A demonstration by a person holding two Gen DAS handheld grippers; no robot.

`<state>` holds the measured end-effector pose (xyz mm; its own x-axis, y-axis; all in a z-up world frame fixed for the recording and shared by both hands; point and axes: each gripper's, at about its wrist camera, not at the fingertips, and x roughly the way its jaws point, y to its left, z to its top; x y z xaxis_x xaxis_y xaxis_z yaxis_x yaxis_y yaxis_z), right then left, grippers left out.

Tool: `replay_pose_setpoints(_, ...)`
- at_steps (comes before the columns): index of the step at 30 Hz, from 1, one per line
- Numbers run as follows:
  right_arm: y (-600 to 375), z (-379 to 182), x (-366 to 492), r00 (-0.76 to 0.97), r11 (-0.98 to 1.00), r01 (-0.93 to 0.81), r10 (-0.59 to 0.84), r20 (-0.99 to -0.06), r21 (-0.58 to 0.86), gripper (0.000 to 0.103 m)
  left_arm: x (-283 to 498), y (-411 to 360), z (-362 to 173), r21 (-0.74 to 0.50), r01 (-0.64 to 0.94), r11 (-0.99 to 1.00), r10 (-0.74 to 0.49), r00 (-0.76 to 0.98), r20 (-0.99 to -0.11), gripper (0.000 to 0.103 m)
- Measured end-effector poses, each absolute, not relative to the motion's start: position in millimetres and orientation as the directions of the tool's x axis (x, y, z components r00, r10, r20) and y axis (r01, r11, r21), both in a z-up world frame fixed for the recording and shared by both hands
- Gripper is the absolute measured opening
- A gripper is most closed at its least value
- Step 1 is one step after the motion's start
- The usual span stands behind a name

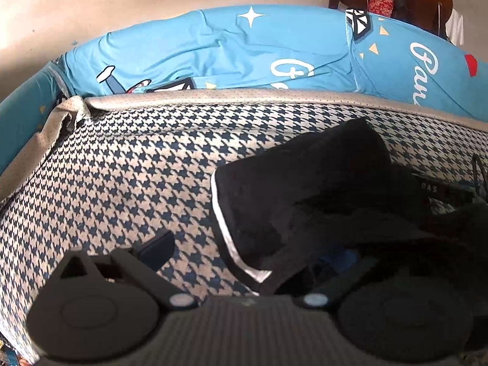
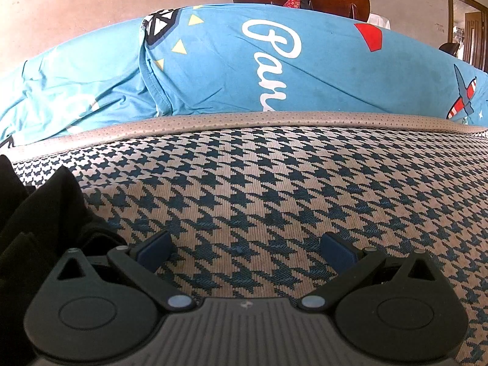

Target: Fold clothes

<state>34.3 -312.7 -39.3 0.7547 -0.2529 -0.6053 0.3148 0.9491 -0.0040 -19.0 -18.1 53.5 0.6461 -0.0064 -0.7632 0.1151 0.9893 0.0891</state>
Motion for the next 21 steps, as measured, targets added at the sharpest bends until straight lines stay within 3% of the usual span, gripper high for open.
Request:
replay_pose_setpoints(17,-313.0,-40.1,32.8,0.754,0.947,0.321,-0.256,-0.604,-0.002,0.103,-8.9,-31.4,46.1,0.065,0.124,0.99,-0.028,0.629,-0.777,0.103)
replay_pose_setpoints(21,-309.4,-35.3,26.0,0.729,0.952,0.305,-0.241,-0.641,-0.011,0.103,-5.1,-31.5,43.9,0.054,0.12,0.991,-0.032,0.619,-0.785,0.103)
